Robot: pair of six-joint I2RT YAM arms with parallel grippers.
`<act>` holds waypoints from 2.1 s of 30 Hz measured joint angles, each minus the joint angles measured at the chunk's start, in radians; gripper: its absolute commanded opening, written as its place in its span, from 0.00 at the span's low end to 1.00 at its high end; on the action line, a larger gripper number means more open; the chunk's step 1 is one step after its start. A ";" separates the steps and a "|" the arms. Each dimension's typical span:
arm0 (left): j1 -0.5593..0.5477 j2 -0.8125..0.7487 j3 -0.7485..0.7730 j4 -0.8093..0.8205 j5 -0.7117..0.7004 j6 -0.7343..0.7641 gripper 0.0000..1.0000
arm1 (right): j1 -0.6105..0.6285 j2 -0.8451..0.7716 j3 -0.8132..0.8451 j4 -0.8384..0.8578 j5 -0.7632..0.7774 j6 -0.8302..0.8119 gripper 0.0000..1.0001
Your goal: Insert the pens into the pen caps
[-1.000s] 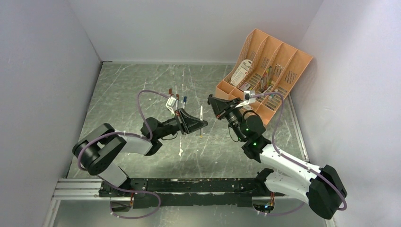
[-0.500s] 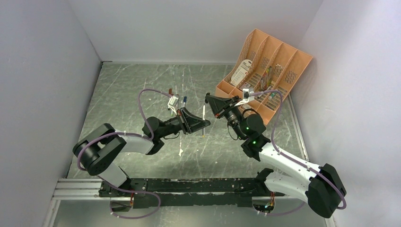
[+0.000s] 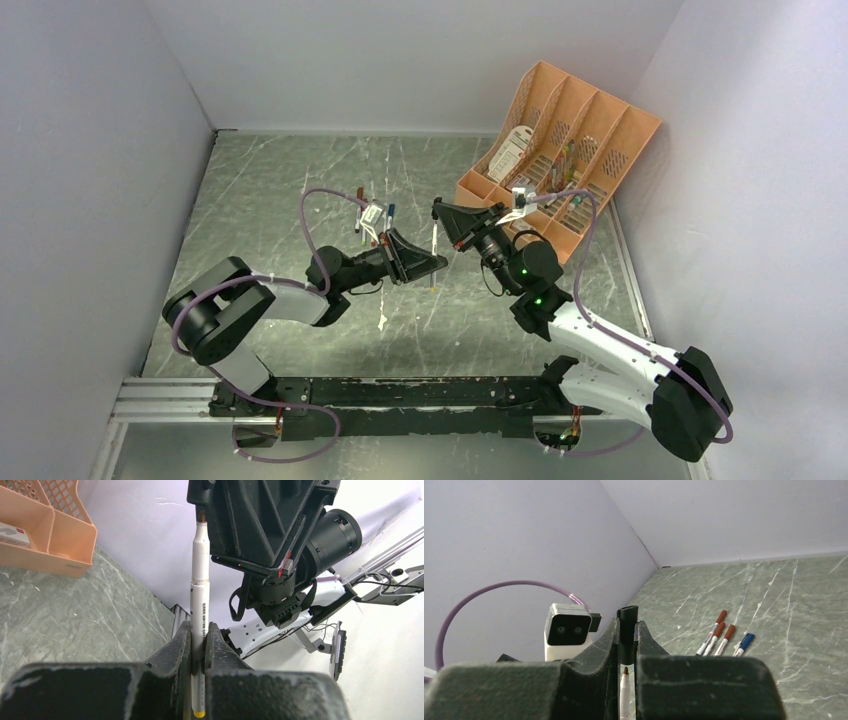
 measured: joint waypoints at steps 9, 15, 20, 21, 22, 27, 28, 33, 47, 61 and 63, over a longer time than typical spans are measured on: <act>0.000 0.000 0.000 0.000 -0.003 0.001 0.07 | 0.000 -0.015 0.000 -0.002 -0.001 0.000 0.00; 0.000 0.000 0.000 0.000 -0.003 0.001 0.07 | 0.000 -0.030 0.000 -0.015 -0.001 0.000 0.00; 0.000 0.000 0.008 -0.001 -0.002 0.001 0.07 | 0.000 -0.033 0.000 -0.026 -0.002 0.000 0.00; 0.000 0.000 0.010 -0.001 -0.002 0.001 0.07 | 0.000 -0.033 0.000 -0.027 -0.003 0.000 0.00; 0.000 0.000 0.011 -0.001 -0.002 0.001 0.07 | 0.000 -0.033 0.000 -0.027 -0.004 0.000 0.00; 0.000 0.000 0.013 -0.001 -0.003 0.001 0.07 | 0.000 -0.032 0.000 -0.027 -0.011 0.000 0.00; 0.000 0.000 0.013 -0.001 -0.003 0.001 0.07 | 0.000 -0.032 0.000 -0.028 -0.013 0.000 0.00; 0.000 0.000 0.013 -0.001 -0.003 0.001 0.07 | 0.000 -0.032 0.000 -0.031 -0.020 0.001 0.00; 0.015 -0.021 0.040 -0.071 0.009 0.057 0.07 | 0.000 -0.091 -0.010 -0.134 -0.031 -0.010 0.00; 0.027 -0.163 0.189 -0.590 0.022 0.467 0.07 | -0.024 -0.139 -0.016 -0.181 -0.099 -0.075 0.40; 0.027 -0.177 0.216 -0.654 0.019 0.533 0.07 | -0.020 -0.163 -0.022 -0.194 -0.116 -0.082 0.47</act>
